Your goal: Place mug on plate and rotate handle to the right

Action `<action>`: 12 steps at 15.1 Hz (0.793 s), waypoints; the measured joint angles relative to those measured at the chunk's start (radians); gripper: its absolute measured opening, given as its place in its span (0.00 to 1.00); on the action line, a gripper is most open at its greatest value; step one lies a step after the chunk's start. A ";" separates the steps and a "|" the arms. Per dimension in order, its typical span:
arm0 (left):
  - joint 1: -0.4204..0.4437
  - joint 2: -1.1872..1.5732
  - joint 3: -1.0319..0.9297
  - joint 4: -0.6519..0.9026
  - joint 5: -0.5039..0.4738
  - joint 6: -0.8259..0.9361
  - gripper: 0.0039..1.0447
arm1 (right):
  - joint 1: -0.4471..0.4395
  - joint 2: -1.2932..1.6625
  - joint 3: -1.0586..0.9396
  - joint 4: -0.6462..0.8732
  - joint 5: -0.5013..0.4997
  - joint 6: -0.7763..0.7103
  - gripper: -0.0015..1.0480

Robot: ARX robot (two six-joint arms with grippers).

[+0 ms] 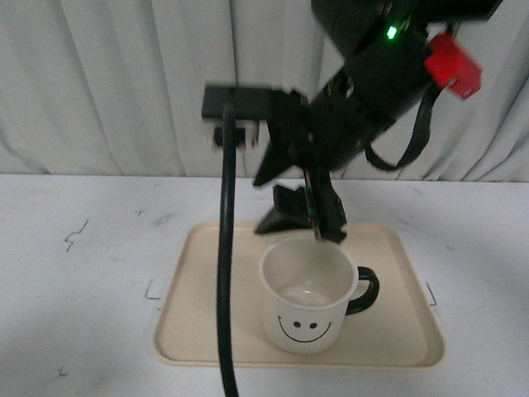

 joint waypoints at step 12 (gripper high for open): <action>0.000 0.000 0.000 0.000 0.000 0.000 0.94 | -0.214 -0.811 -1.371 1.594 0.709 1.183 0.02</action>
